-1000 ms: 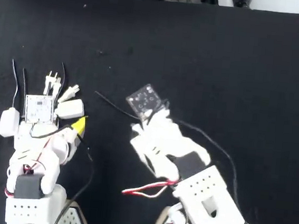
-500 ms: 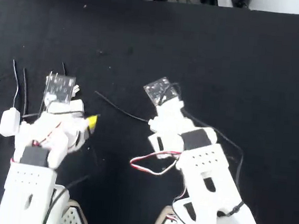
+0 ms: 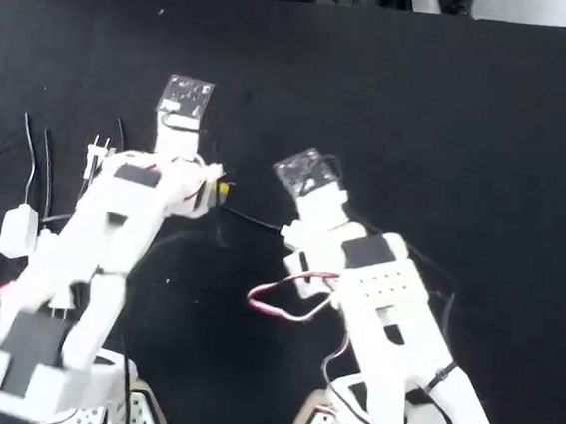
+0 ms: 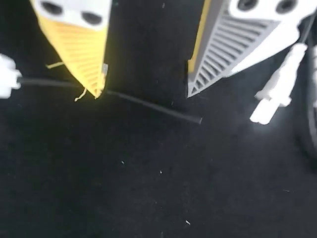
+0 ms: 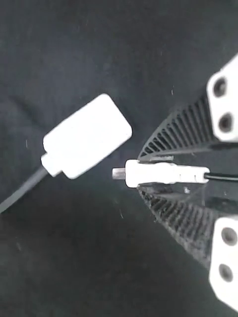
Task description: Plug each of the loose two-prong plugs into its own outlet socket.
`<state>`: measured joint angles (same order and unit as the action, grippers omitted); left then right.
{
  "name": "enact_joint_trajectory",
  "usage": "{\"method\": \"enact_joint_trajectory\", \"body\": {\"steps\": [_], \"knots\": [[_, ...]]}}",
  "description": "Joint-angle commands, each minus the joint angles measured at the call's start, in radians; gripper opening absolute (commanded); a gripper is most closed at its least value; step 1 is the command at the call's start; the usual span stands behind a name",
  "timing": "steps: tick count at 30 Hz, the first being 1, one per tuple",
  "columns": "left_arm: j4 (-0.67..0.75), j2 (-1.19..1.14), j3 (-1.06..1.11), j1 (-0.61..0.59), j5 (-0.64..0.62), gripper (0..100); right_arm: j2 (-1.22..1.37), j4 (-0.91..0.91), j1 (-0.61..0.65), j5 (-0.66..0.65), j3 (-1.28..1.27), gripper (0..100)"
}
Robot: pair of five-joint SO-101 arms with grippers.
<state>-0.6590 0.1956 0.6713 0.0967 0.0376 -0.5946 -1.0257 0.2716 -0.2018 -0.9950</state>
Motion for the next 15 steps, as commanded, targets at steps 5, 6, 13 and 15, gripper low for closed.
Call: {"method": "enact_joint_trajectory", "body": {"steps": [5,6,13,15], "knots": [[0.002,-0.219,-0.124,0.004,-0.031,26,0.070,0.120,-0.140,-0.049,0.053,1.1],[-0.002,-0.219,-0.113,0.004,-0.031,26,0.085,0.127,-0.149,-0.055,0.054,1.1],[-0.068,-0.150,-0.033,0.004,-0.021,26,0.117,0.175,-0.187,-0.064,0.067,1.1],[-0.061,-0.118,0.007,0.005,-0.021,26,0.120,0.167,-0.187,-0.064,0.088,1.1]]}}
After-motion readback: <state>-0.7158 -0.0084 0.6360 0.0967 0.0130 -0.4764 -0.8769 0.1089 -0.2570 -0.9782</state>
